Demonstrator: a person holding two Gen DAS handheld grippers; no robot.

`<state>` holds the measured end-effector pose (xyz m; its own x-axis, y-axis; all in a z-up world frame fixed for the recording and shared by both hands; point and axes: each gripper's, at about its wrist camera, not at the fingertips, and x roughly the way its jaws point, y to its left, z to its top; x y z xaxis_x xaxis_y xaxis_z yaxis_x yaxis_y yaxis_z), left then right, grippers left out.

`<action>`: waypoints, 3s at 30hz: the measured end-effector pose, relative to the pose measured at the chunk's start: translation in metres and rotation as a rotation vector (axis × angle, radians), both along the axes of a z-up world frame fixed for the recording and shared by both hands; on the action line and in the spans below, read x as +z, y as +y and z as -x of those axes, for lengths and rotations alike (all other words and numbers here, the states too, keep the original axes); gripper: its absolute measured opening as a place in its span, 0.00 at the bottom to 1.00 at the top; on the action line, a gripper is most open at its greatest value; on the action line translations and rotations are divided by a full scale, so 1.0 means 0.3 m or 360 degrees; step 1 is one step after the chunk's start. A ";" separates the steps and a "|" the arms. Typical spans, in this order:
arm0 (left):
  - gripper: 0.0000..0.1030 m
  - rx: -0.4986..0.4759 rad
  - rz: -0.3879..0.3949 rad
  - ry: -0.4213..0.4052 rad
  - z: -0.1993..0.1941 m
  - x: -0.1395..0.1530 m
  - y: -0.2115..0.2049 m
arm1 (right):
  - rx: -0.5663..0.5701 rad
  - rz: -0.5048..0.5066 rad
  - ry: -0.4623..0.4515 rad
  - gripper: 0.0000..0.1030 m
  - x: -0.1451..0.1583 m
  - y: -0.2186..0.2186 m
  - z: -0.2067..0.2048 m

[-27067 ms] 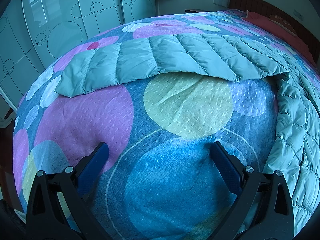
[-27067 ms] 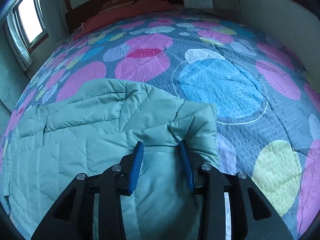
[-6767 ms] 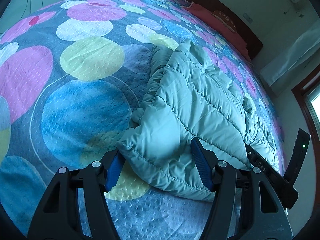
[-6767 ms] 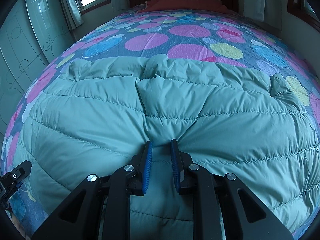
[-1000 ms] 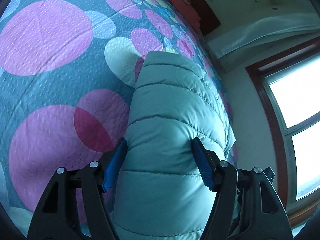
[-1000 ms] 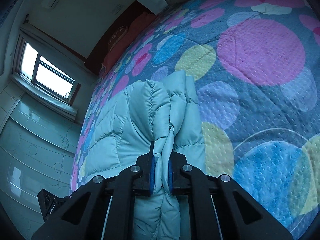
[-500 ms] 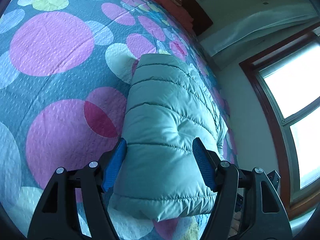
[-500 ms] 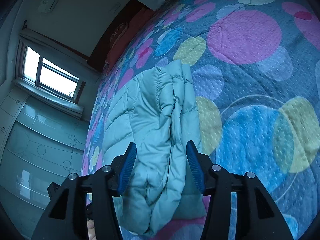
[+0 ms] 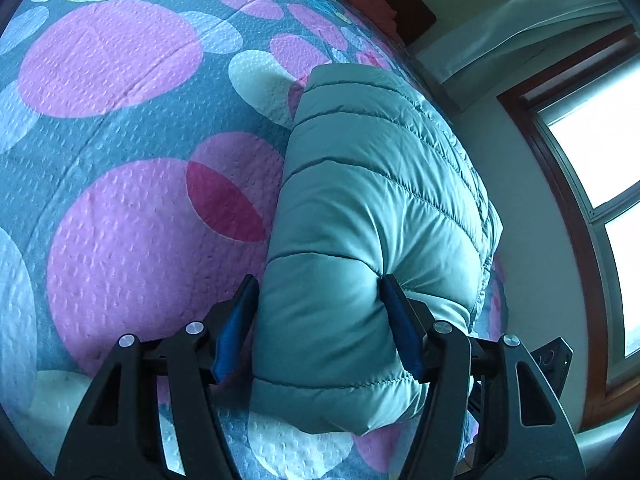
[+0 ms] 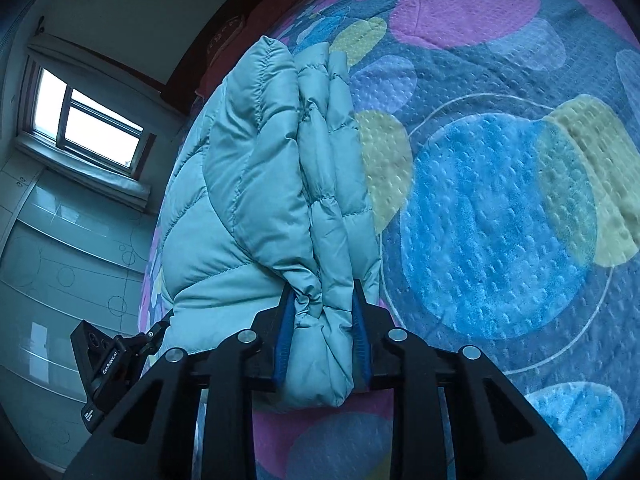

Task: Fold large clothes
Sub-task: 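Press the folded jacket bundle flat with both grippers, then pinch the bundle's folded edge with the left gripper while the right gripper pinches the sleeve folds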

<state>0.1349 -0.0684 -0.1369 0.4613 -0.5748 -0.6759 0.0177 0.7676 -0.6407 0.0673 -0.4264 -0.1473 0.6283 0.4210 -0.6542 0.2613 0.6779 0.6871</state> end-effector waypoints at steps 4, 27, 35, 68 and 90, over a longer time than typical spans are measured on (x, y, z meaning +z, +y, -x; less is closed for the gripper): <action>0.62 0.0037 0.0077 -0.0066 -0.006 0.063 0.044 | -0.0051 -0.0008 -0.0066 0.51 0.060 -0.060 0.010; 0.81 -0.0027 0.0190 0.0160 -0.246 -0.053 -0.059 | 0.0036 -0.0188 -0.0086 0.71 -0.060 -0.072 -0.280; 0.72 -0.0057 0.0155 0.0138 -0.259 -0.055 -0.084 | 0.0040 -0.0206 -0.0127 0.47 -0.063 -0.026 -0.287; 0.41 0.0125 0.0087 -0.0101 -0.383 0.099 0.227 | 0.0277 -0.0428 -0.0342 0.24 -0.030 0.308 -0.606; 0.62 0.0125 0.0143 -0.0124 -0.455 0.060 0.445 | 0.0413 -0.0134 -0.0256 0.68 0.059 0.337 -0.679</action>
<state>0.2712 0.0651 -0.1188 0.5564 -0.5914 -0.5836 0.0119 0.7080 -0.7061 0.2711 -0.3253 -0.1297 0.5852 0.6294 -0.5112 -0.0294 0.6465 0.7623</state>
